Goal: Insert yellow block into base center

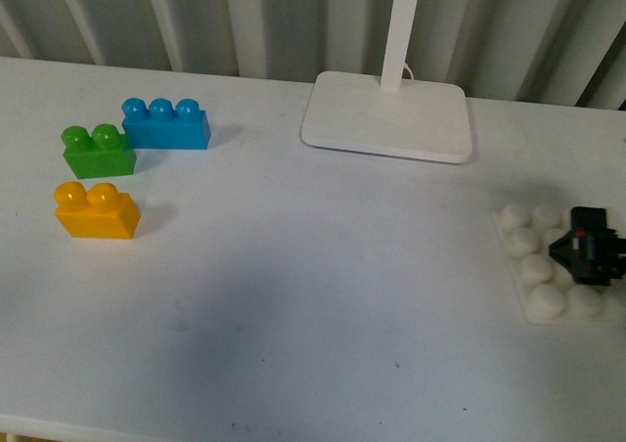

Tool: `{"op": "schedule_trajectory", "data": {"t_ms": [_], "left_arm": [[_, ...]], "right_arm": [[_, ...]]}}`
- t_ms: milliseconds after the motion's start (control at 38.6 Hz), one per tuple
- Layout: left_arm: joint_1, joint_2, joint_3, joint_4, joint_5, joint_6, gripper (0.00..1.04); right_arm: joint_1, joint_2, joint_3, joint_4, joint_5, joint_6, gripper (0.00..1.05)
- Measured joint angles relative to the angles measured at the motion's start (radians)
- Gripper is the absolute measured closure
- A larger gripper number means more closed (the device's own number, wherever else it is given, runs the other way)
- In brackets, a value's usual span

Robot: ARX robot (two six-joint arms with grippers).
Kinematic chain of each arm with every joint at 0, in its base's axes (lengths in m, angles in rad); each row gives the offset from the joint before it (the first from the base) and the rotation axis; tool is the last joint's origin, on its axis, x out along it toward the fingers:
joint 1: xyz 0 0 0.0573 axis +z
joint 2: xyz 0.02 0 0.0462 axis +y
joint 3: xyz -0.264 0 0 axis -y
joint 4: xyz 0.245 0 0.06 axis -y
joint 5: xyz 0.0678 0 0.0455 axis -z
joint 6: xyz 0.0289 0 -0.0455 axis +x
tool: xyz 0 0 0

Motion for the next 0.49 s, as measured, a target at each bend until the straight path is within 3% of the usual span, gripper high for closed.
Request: {"op": "schedule_trajectory", "data": {"t_ms": [493], "left_arm": [[0.000,0.000,0.000,0.000,0.000,0.000,0.06]], "right_arm": [[0.375,0.116,0.185,-0.021,0.143,0.283,0.09]]}}
